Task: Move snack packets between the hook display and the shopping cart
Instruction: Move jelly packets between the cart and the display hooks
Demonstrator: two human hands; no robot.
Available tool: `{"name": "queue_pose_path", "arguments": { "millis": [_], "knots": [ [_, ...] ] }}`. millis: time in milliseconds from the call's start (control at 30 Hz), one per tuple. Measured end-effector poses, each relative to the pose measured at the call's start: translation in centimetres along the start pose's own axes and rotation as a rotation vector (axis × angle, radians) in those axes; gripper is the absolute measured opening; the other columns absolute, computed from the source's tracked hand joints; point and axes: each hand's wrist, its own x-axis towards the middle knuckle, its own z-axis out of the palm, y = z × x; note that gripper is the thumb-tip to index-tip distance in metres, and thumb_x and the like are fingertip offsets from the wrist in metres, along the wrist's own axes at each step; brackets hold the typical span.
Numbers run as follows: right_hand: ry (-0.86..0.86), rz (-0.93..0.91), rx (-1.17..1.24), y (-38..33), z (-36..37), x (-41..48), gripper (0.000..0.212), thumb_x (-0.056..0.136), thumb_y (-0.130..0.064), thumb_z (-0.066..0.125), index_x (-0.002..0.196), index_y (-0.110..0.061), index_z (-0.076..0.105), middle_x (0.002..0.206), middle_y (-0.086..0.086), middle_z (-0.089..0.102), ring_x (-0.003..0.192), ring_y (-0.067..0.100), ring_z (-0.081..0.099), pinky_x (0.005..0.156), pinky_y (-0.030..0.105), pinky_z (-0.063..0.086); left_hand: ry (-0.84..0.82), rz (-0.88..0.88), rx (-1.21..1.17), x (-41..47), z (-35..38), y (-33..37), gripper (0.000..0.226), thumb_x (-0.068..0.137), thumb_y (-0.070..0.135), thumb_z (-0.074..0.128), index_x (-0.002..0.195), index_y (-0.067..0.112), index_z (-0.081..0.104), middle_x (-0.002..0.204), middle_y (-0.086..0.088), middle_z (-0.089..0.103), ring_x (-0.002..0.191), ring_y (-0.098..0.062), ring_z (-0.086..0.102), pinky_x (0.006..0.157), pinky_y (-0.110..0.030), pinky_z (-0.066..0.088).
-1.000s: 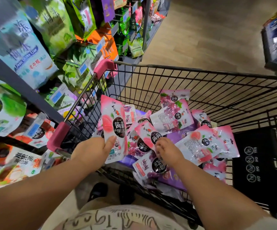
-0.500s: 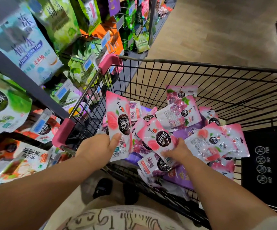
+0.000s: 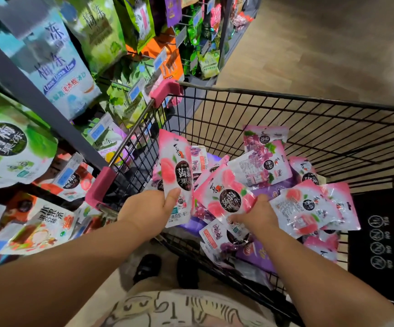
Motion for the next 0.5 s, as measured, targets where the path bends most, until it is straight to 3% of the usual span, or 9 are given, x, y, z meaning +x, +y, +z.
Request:
{"name": "queue_pose_path", "arguments": {
  "millis": [100, 233, 333, 433, 500],
  "knots": [
    [-0.058, 0.025, 0.042, 0.0, 0.0, -0.5, 0.085, 0.052, -0.036, 0.095, 0.109, -0.017, 0.035, 0.111, 0.007, 0.06, 0.096, 0.025, 0.057, 0.086, 0.036, 0.05, 0.008, -0.014, -0.002, -0.1, 0.1, -0.1, 0.062, 0.096, 0.057, 0.012, 0.065, 0.015, 0.047, 0.066, -0.004, 0.051, 0.068, -0.026, 0.052, 0.063, -0.033, 0.041],
    [-0.121, 0.108, 0.183, -0.8, -0.5, -0.9, 0.094, 0.056, -0.029, 0.095, 0.131, -0.008, 0.041, 0.126, 0.011, 0.058, 0.113, 0.029, 0.058, 0.092, 0.037, 0.049, 0.006, -0.016, -0.041, -0.3, 0.3, -0.2, 0.061, 0.096, 0.057, 0.012, 0.068, 0.016, 0.048, 0.065, -0.003, 0.05, 0.069, -0.027, 0.051, 0.067, -0.034, 0.043],
    [-0.148, 0.161, 0.463, -1.4, -1.2, -1.7, 0.089, 0.06, -0.025, 0.092, 0.131, -0.005, 0.043, 0.119, 0.014, 0.06, 0.088, 0.027, 0.064, 0.068, 0.035, 0.053, -0.012, -0.038, -0.11, -0.5, 0.1, -0.3, 0.061, 0.095, 0.059, 0.014, 0.075, 0.015, 0.05, 0.07, -0.005, 0.053, 0.076, -0.03, 0.057, 0.075, -0.038, 0.048],
    [-0.198, 0.145, 0.727, -3.0, -2.6, -2.8, 0.082, 0.07, -0.013, 0.085, 0.136, -0.005, 0.037, 0.102, 0.011, 0.06, 0.087, 0.026, 0.059, 0.069, 0.035, 0.047, 0.026, -0.04, -0.219, -1.0, -0.7, -0.2, 0.053, 0.099, 0.052, 0.021, 0.078, 0.012, 0.049, 0.071, -0.006, 0.051, 0.086, -0.034, 0.06, 0.074, -0.038, 0.045],
    [-0.234, 0.104, 0.857, -4.5, -3.9, -3.7, 0.087, 0.072, -0.002, 0.08, 0.143, -0.013, 0.03, 0.105, 0.013, 0.06, 0.088, 0.027, 0.059, 0.066, 0.035, 0.046, 0.058, -0.054, -0.319, -1.4, -1.4, -0.3, 0.05, 0.1, 0.046, 0.028, 0.07, 0.01, 0.045, 0.06, -0.004, 0.038, 0.074, -0.033, 0.055, 0.065, -0.037, 0.037]
  ]
}}
